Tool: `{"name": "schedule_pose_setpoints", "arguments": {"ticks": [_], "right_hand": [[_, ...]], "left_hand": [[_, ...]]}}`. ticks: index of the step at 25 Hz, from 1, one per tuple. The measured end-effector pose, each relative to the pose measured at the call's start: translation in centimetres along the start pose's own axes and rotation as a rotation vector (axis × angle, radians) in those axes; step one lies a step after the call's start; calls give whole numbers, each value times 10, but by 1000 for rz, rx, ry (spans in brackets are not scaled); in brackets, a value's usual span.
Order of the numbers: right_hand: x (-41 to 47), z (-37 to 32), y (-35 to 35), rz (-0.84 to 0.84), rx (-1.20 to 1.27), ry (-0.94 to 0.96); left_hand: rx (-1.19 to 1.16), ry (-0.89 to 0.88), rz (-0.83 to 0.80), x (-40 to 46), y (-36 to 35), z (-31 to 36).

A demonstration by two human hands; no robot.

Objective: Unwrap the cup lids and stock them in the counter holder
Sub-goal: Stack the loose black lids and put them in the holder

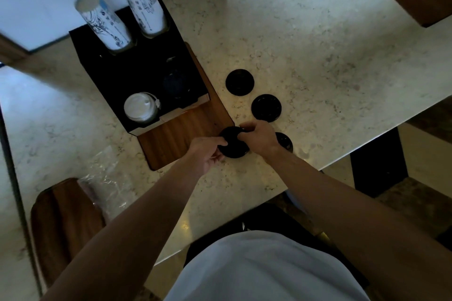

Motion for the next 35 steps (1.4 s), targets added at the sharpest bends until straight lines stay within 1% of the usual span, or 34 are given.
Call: {"name": "schedule_pose_setpoints", "arguments": {"ticks": [4, 9, 14, 16, 20, 21, 22, 24, 27, 30, 35], "right_hand": [[-7, -2, -10, -39, 111, 4], [-16, -1, -14, -60, 165, 30], [-24, 11, -3, -81, 169, 25], [-26, 15, 10, -66, 77, 76], [-36, 32, 54, 182, -439, 204], [-39, 38, 60, 202, -528, 200], [-41, 46, 62, 182, -577, 174], [-43, 62, 59, 98, -601, 116], [-44, 72, 52, 39, -579, 96], [-44, 69, 53, 80, -504, 142], [-43, 33, 47, 115, -88, 293]], "left_hand": [[-86, 7, -84, -9, 6, -5], [-239, -12, -155, -14, 6, -6], [-264, -30, -240, -21, -10, -6], [-264, -13, -254, -23, -16, -5], [-271, 36, -234, -19, -24, -6], [-269, 49, -228, -17, -26, -7], [-269, 61, -225, -17, -29, -8], [-279, 82, -226, -16, -32, -10], [-281, 86, -223, -14, -31, -11], [-290, 84, -230, -11, -29, -11], [-347, 70, -227, -14, -20, -10]]}}
Point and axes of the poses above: each hand's wrist, its own x-axis towards the middle knuckle, its own y-axis out of the back of the hand, z = x × y, the point moved 8 cm from there along x, towards the middle knuckle, and after that the axes turned 9 degrees about y, right-handed, at the moved point
